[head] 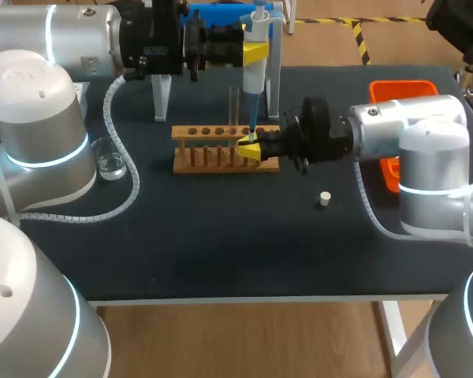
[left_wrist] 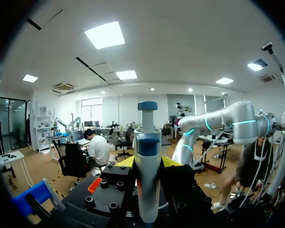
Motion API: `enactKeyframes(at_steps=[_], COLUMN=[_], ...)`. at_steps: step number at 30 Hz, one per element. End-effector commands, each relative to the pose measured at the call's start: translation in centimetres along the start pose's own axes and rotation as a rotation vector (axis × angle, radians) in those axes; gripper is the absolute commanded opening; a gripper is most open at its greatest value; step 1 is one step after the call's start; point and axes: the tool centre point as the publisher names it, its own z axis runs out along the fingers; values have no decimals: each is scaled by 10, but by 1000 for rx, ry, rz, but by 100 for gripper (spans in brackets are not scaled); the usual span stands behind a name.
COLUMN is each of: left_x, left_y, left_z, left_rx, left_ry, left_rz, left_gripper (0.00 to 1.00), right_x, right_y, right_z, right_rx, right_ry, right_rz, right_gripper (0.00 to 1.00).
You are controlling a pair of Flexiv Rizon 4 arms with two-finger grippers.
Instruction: Invert the test tube, pick up the pipette, mount the tip to pipette, aspirate from beaker and dispense into the tube, eject the tip, return the pipette, and cap with the stopper.
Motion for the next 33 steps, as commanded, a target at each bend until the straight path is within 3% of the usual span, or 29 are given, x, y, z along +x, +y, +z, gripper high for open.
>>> enactKeyframes(at_steps=[1,33], left_x=[1,1], left_y=[0,0], left_z=[-1,-1], left_rx=[1,1], left_ry=[-1,-1], left_rz=[1,1], left_gripper=[0,0], right_x=[0,2], right_y=[0,9], right_z=[1,0], right_rx=[-2,-15], right_ry=[-2,-3], right_rz=[-2,-37], right_gripper=[0,0])
